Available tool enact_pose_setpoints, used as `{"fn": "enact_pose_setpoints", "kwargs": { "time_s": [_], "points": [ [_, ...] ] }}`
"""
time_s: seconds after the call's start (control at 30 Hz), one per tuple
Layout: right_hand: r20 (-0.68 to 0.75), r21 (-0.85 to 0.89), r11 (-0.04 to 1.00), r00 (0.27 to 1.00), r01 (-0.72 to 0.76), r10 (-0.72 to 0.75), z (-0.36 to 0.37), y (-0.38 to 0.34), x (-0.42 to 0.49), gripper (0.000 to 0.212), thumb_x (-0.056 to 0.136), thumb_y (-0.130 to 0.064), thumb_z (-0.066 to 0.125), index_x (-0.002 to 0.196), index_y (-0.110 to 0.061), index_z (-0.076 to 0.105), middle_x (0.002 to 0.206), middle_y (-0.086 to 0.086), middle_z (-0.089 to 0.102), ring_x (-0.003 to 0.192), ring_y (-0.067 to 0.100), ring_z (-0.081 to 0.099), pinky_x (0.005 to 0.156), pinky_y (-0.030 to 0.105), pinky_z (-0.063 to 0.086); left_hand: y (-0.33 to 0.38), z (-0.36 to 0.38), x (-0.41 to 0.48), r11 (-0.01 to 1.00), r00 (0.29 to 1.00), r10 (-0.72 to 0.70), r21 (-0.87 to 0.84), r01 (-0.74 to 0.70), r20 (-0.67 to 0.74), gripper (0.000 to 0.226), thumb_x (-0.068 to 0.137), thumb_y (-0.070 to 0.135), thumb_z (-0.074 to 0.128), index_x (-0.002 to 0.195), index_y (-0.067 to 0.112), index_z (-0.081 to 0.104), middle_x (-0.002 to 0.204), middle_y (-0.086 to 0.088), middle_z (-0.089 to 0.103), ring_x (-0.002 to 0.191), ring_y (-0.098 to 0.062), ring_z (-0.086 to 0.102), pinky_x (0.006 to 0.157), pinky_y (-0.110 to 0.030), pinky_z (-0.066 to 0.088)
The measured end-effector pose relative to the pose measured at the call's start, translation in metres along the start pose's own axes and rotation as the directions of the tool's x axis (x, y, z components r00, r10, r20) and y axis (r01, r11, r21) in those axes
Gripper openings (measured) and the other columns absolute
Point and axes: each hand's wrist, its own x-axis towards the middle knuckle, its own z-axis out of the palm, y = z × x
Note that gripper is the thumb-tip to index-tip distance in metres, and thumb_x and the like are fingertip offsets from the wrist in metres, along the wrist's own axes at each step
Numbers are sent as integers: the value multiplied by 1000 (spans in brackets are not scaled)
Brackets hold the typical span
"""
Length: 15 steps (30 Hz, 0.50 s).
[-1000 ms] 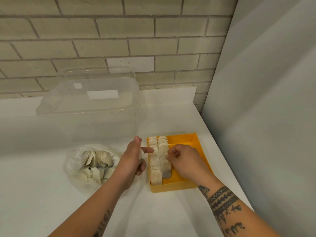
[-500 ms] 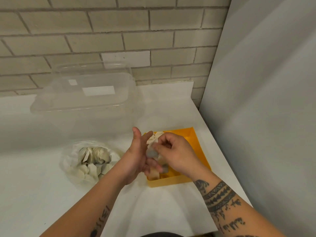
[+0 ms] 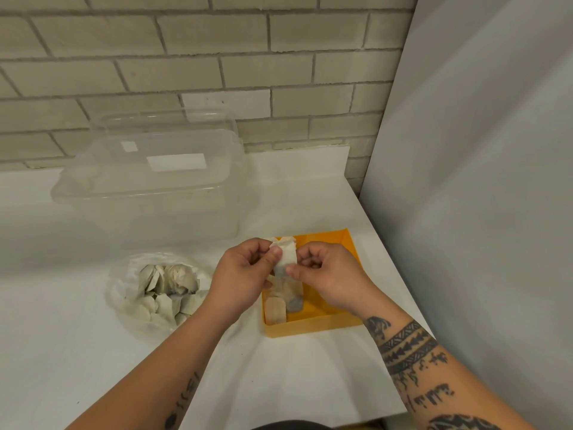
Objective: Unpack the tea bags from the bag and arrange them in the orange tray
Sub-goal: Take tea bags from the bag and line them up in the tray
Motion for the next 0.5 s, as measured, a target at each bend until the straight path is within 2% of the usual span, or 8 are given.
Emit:
{"fn": "enact_pose_setpoints", "kwargs": {
  "time_s": [0.07, 0.13, 0.2, 0.27, 0.37, 0.43, 0.5],
  "points": [
    [-7, -11, 999, 999, -40, 39, -3, 6, 2, 15, 82, -22, 82, 78, -23, 68, 76, -4, 68, 65, 1, 57, 70, 24, 51, -7, -1, 1, 1000, 999, -24, -3, 24, -49, 9, 98, 21, 65, 97, 21, 73, 80, 5, 76, 75, -10, 71, 59, -28, 56],
    [-10, -82, 989, 993, -119, 119, -7, 16, 3, 16, 80, -27, 84, 78, -24, 68, 79, -4, 73, 69, 6, 62, 75, 31, 54, -20, -5, 6, 995, 989, -52, 77, 63, -139, 8, 98, 26, 65, 98, 31, 72, 89, 12, 76, 84, -11, 72, 67, -33, 59],
    [-2, -177, 963, 978, -205, 208, -8, 27, 2, 19, 77, -33, 85, 77, -24, 68, 79, -5, 73, 73, 8, 64, 76, 32, 54, -32, -10, 7, 965, 983, -84, 231, 122, -166, 9, 94, 32, 67, 103, 34, 69, 101, 17, 72, 91, -11, 69, 81, -42, 61],
    [24, -263, 931, 963, -253, 268, -7, 34, 1, 21, 76, -36, 86, 79, -24, 70, 78, -9, 70, 74, 8, 62, 70, 29, 53, -40, -12, 5, 920, 981, -150, 346, 185, -126, 24, 92, 36, 69, 116, 30, 64, 114, 15, 65, 99, -15, 67, 88, -45, 59],
    [84, -356, 882, 930, -308, 359, -3, 37, 1, 21, 76, -38, 86, 83, -24, 71, 82, -11, 67, 77, 6, 60, 65, 22, 45, -43, -8, 2, 901, 962, -266, 339, 270, -57, 32, 94, 34, 66, 125, 29, 56, 114, 10, 63, 92, -20, 70, 78, -42, 63],
    [114, -436, 839, 904, -327, 411, 1, 36, 4, 23, 75, -39, 86, 79, -25, 69, 84, -10, 67, 79, 8, 59, 65, 23, 44, -44, -6, 2, 907, 948, -317, 285, 311, -24, 32, 97, 31, 63, 128, 26, 55, 108, 5, 67, 83, -22, 73, 69, -38, 63],
    [126, -519, 793, 889, -320, 441, 5, 34, 8, 25, 75, -43, 86, 75, -26, 67, 85, -9, 65, 80, 9, 58, 63, 24, 42, -45, -5, 2, 907, 941, -337, 261, 329, -15, 33, 98, 30, 61, 130, 24, 55, 105, 3, 70, 79, -23, 74, 66, -38, 64]
  ]
}}
